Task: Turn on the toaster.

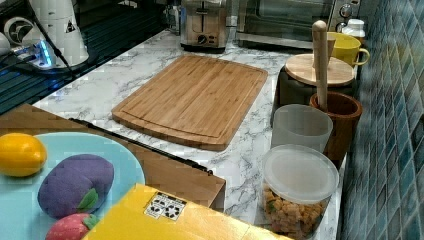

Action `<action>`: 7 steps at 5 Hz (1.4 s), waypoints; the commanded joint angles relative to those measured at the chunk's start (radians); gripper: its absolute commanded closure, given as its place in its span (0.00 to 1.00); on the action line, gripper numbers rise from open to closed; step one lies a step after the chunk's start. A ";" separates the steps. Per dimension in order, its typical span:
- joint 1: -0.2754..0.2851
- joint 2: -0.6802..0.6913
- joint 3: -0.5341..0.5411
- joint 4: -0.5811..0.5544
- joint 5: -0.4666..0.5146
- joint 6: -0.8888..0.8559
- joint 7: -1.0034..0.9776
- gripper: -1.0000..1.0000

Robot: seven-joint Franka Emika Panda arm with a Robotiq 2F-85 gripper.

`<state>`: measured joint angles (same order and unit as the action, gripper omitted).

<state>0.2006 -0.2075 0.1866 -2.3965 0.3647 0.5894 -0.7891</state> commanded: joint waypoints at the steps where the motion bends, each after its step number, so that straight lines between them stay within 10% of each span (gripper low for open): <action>1: 0.018 0.011 -0.027 -0.047 0.138 0.009 -0.127 1.00; 7: -0.012 0.197 0.003 -0.053 0.089 0.076 -0.015 1.00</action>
<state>0.1926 -0.0773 0.1864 -2.4453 0.4590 0.6348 -0.8569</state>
